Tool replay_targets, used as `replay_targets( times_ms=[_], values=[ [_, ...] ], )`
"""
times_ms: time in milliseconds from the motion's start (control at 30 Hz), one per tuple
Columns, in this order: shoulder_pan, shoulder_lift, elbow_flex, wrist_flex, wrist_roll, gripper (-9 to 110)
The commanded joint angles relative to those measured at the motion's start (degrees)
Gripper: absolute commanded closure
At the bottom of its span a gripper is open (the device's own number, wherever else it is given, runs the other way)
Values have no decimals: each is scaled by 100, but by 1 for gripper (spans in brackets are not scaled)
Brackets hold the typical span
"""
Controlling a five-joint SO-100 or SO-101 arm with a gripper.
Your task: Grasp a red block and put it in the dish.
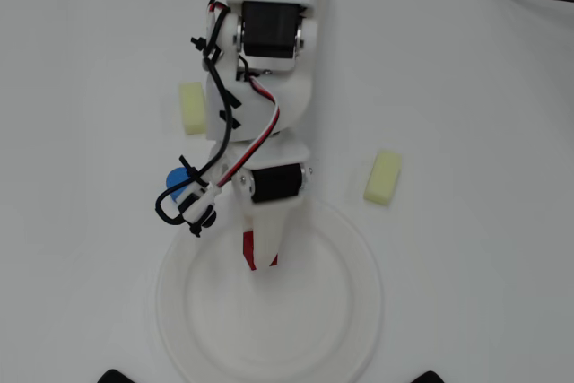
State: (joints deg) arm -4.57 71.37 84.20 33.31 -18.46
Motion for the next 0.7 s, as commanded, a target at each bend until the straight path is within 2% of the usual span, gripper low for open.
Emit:
replay_targets(
  times_ms=[0,200,267,400,667],
  values=[
    [-88,-62,-633,-70,26,101],
    [-62,-264,-650,105,-53,93],
    [-53,-229,-650,299,-79,87],
    [-26,88,-650,949,44,71],
    [-9,1485,-606,2549,0,59]
  ],
)
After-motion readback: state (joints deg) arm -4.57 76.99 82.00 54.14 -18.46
